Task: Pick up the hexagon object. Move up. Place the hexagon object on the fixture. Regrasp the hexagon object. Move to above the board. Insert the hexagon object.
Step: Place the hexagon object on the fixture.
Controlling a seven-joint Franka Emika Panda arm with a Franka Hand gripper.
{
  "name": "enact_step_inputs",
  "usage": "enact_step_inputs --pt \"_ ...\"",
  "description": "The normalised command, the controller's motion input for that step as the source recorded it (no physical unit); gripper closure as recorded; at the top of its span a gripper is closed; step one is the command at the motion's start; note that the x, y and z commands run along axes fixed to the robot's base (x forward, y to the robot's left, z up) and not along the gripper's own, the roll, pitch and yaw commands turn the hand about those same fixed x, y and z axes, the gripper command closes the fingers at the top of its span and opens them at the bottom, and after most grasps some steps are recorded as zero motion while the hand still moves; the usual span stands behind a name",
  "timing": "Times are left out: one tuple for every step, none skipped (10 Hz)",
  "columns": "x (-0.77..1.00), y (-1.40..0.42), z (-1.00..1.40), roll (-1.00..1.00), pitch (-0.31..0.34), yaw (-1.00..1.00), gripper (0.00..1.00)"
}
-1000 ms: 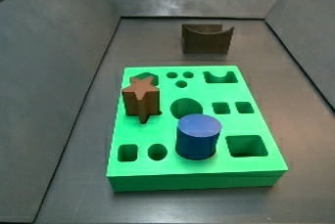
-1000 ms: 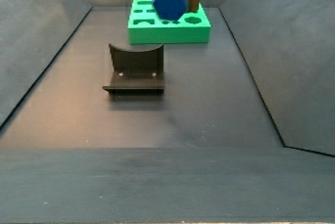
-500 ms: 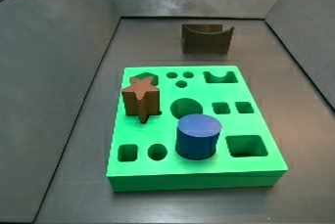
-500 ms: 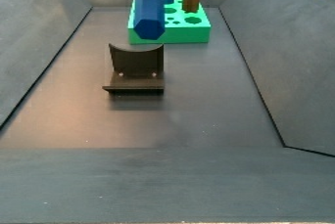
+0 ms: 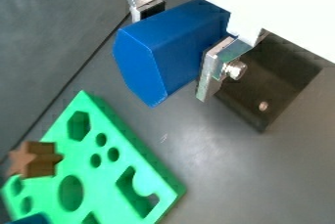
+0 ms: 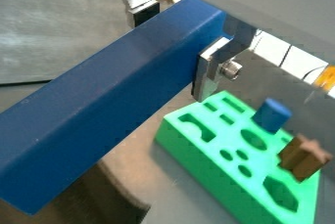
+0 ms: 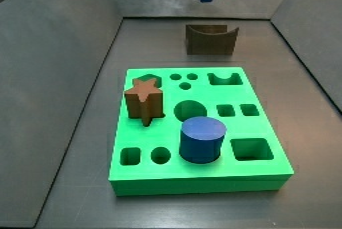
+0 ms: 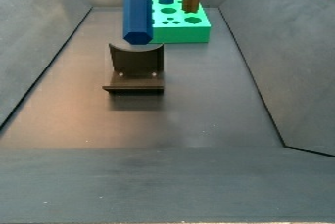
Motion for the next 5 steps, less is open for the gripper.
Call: enact_step_inputs --pt "0.07 0.04 -0.01 -1.00 0.139 -0.21 1.00" --pt "0.06 0.04 -0.01 -1.00 0.121 -0.24 1.00" --pt "0.07 0.04 -0.02 -0.89 0.090 -0.26 1.00" --pt "0.08 0.04 -0.02 -0.76 0.072 -0.25 1.00" --pt "0.09 0.05 -0.02 -0.52 0.033 -0.22 1.00"
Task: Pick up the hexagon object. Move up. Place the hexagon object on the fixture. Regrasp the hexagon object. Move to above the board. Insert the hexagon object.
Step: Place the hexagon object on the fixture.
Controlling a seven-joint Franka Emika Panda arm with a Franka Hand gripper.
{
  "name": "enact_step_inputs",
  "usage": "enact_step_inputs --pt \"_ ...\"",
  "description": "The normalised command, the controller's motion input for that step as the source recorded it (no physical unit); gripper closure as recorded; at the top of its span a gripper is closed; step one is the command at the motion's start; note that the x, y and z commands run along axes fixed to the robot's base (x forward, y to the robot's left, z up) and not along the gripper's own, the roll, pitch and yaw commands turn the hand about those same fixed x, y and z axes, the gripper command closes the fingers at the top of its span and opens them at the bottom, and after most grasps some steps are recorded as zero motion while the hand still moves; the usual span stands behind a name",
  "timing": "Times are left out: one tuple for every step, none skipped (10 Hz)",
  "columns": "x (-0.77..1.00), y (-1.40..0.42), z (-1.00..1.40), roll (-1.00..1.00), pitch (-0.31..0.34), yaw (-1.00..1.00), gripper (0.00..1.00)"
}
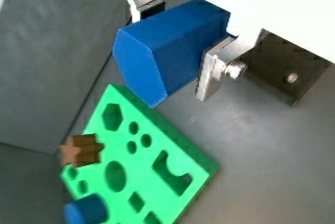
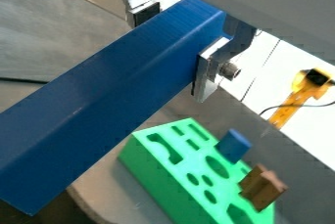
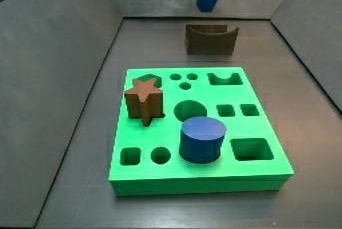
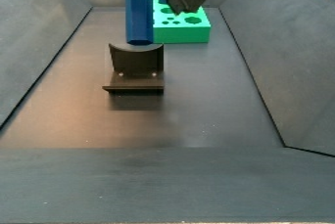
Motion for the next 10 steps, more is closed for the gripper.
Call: enact_step_inputs --pt "0.08 0.04 -0.01 -0.31 -0.004 -0.19 1.00" --pt "0.07 0.03 -0.01 -0.22 -0.034 -0.16 1.00" --pt "0.08 0.02 -1.00 -0.19 -0.008 -0.14 1.00" --pt "0.09 0.03 -1.00 -0.17 -0.030 -0.11 1.00" --pt "0.10 0.03 -1.00 -0.14 -0.049 -0.09 1.00" --pt "0.11 0.03 -1.00 -0.11 -0.053 -0.07 1.00" --pt "0.11 0.03 -1.00 -0.09 -0.062 -0.06 1.00" --pt "0.12 0.03 -1.00 -0.08 -0.076 -0.04 1.00" --pt "0.11 0.03 -0.91 -0.07 -0.075 -0.02 1.00" --pt "0.09 0.02 -0.68 -0.06 -0.063 -0.01 1.00"
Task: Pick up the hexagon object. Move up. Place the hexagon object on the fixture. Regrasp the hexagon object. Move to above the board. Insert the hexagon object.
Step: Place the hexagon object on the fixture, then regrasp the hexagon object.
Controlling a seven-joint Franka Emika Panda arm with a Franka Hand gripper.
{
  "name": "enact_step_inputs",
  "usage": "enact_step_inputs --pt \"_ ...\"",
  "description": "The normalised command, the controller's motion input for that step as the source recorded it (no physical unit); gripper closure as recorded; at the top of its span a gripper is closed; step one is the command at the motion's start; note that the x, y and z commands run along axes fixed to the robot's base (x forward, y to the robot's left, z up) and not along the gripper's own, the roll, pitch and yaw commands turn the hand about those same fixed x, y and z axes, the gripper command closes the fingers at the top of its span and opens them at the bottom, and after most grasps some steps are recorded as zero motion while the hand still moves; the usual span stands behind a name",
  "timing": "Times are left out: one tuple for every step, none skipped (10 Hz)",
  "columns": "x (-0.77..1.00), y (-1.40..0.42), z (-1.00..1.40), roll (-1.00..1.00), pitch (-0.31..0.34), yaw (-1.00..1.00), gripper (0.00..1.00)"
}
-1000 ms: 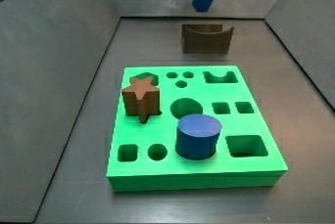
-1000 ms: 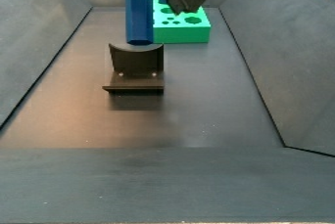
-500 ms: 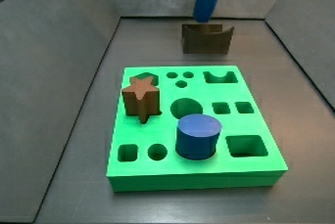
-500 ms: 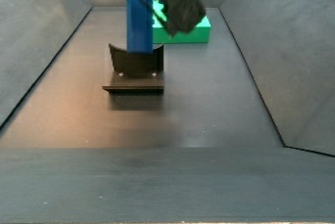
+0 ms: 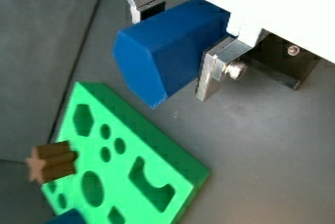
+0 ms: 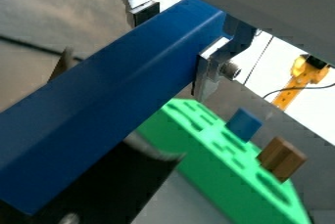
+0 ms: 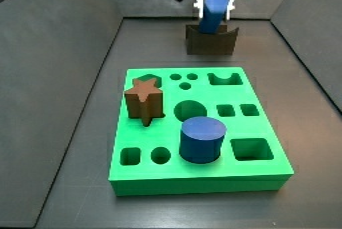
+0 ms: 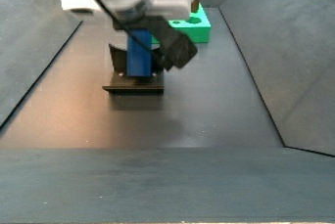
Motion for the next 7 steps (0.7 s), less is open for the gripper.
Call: enact_step_inputs --pt "0.08 0.01 -0.52 -0.07 -0.056 0.00 1.00" --pt "0.06 0.00 -0.35 -0.07 -0.062 0.01 1.00" --pt "0.06 -0.01 -0.29 -0.07 -0.062 0.01 1.00" --pt "0.05 -0.01 -0.20 -0.06 -0.060 0.01 1.00" --pt "0.04 -0.01 -0.17 -0.06 -0.055 0.01 1.00" --pt "0.00 0.00 0.00 0.00 0.000 0.00 0.00" --pt "0.00 0.00 1.00 -0.01 -0.028 0.01 0.00"
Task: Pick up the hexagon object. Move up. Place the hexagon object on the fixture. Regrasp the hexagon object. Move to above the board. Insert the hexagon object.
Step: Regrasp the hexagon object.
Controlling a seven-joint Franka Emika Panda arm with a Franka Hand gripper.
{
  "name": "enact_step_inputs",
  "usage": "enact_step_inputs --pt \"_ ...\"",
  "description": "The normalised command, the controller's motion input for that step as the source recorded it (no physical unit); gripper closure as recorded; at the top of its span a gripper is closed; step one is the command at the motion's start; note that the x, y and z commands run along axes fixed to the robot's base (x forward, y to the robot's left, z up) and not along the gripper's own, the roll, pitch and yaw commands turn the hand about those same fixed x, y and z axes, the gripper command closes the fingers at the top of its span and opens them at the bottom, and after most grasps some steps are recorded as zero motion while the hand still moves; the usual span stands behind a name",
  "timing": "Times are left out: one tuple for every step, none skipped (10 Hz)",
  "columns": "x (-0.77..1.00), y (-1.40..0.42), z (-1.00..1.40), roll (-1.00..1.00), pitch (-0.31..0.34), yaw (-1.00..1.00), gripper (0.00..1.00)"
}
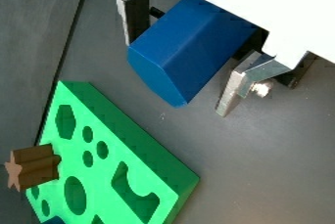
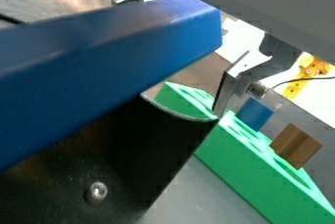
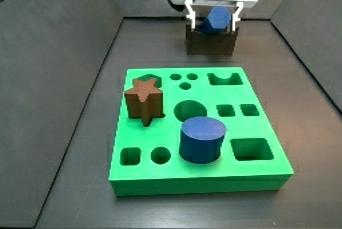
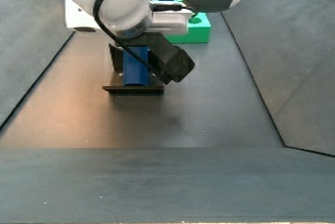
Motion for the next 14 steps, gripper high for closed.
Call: enact_step_inputs --pt "0.00 0.00 1.00 -0.01 -0.026 0.01 0.00" --pt "-0.03 0.00 1.00 0.02 -0.004 0.03 0.00" --pt "-0.03 0.00 1.00 0.03 0.013 0.03 0.00" --pt "-0.04 0.01 1.00 0.04 0.031 0.03 0.00" --pt "-0.04 0.01 0.83 0.05 0.057 0.02 0.00" --pt "-0.03 0.01 0.65 0.04 0.072 0.01 0.00" --pt "-0.03 0.01 0.52 0.04 0.079 0.00 0.00" --pt "-0.02 0.01 0.27 0.03 0.082 -0.01 0.00" --pt "0.15 -0.69 0.96 1.00 0.060 0.02 0.00" --pt "0.15 -0.65 0.86 1.00 0.060 0.02 0.00" --pt "0.10 -0.57 0.78 1.00 0.057 0.02 0.00" --pt "0.02 -0.31 0.54 1.00 0.052 0.02 0.00" --pt "-0.02 -0.10 0.25 1.00 0.048 0.02 0.00" --pt "-0.02 -0.06 0.05 1.00 0.047 0.02 0.00"
